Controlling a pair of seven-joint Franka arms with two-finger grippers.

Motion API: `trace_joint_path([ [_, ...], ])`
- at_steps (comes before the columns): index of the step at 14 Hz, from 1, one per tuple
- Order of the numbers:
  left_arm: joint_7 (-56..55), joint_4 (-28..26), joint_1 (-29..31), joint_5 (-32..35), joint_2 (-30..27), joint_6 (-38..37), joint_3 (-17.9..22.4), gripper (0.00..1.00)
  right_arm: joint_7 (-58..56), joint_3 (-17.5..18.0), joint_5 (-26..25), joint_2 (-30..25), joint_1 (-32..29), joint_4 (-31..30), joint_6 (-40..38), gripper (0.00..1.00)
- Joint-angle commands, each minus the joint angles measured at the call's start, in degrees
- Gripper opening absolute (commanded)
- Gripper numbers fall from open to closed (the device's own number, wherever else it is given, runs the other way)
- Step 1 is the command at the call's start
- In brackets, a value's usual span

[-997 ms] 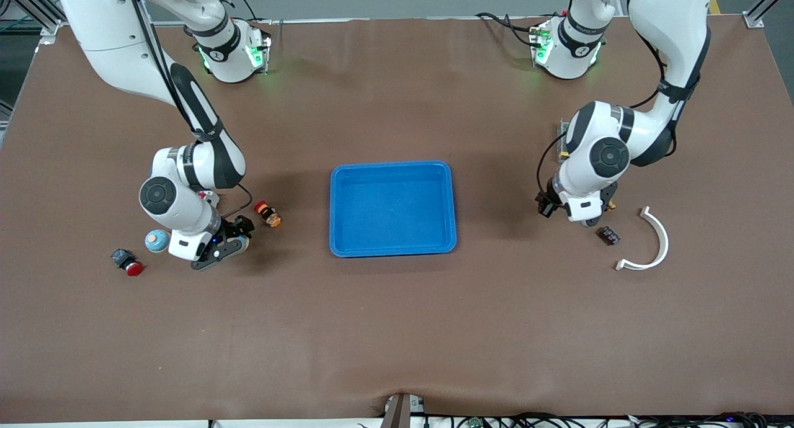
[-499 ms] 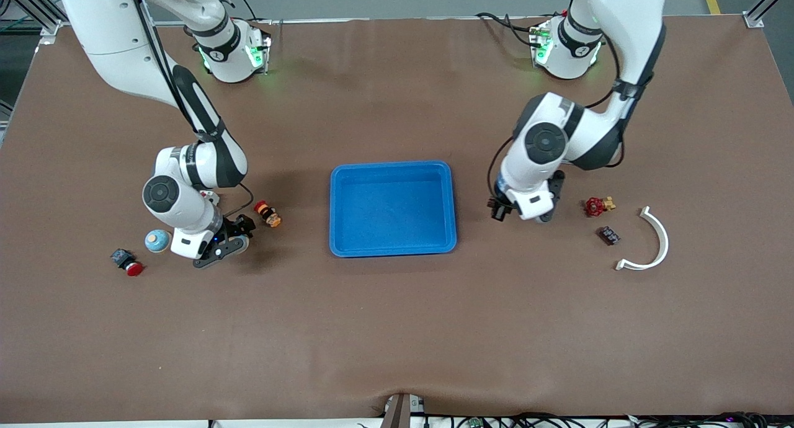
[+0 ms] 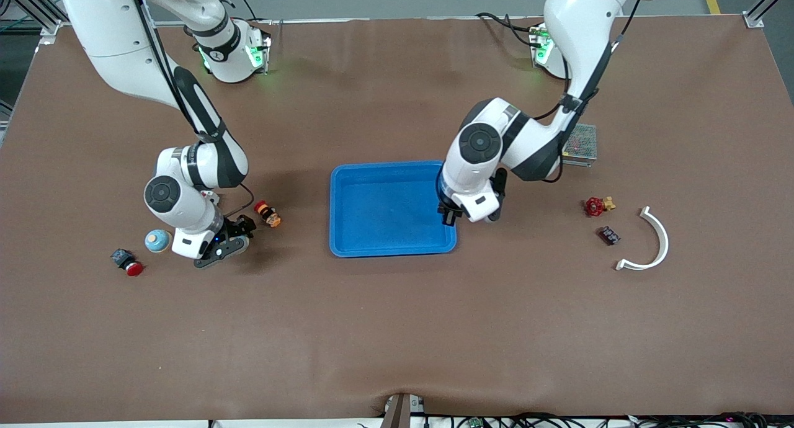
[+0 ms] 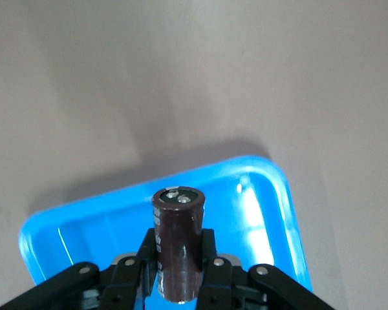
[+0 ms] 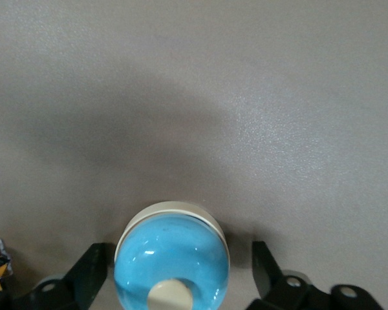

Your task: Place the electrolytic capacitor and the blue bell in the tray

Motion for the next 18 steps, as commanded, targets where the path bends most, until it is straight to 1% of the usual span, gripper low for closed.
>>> trace_joint_path([
  [1, -4.0, 3.2, -2.5, -2.8, 2.9, -1.5, 0.3, 0.00, -0.5, -0.3, 0.4, 0.1, 0.4, -0.3, 0.7, 0.84],
  [4, -8.0, 3.2, -4.6, -3.8, 4.9, -1.5, 0.3, 0.00, -0.4, -0.3, 0.4, 0.1, 0.4, -0.2, 0.7, 0.68],
  [6, -9.8, 3.2, -4.7, -3.8, 6.6, -1.5, 0.3, 0.00, -0.4, -0.3, 0.4, 0.1, 0.4, 0.1, 0.7, 0.60],
  [7, -10.2, 3.0, -5.0, -3.8, 7.0, -1.5, 0.3, 0.00, -0.3, -0.3, 0.4, 0.1, 0.4, 0.2, 0.6, 0.53],
  [8, -10.3, 2.8, -5.1, -3.8, 7.5, -1.5, 0.3, 0.00, -0.1, -0.3, 0.4, 0.1, 0.4, 0.2, 0.6, 0.51],
  [11, -11.6, 2.6, -5.6, -4.4, 8.4, -1.6, 0.3, 0.00, 0.2, -0.3, 0.4, 0.1, 0.4, 0.4, 0.3, 0.51],
  [12, -11.6, 2.6, -5.6, -4.3, 8.5, -1.6, 0.3, 0.02, 0.2, -0.2, 0.4, 0.0, 0.4, 0.8, -0.1, 0.51],
  [14, -11.7, 2.6, -5.6, -4.4, 8.9, -1.6, 0.3, 0.18, 1.0, -0.2, 1.3, -0.1, 0.4, 2.2, -2.0, 0.51],
  [15, -11.7, 2.6, -5.6, -4.6, 8.9, -1.6, 0.3, 0.22, 1.1, -0.2, 2.5, -0.2, 0.5, 3.5, -4.4, 0.51],
  [16, -11.6, 2.5, -5.6, -4.6, 8.9, -1.6, 0.3, 0.31, 1.1, -0.2, 3.9, -0.4, 0.5, 4.8, -7.4, 0.51],
  [18, -11.5, 2.5, -5.6, -4.6, 8.9, -1.6, 0.3, 0.64, 2.4, -0.2, 5.7, -1.1, 0.8, 7.7, -14.2, 0.51],
])
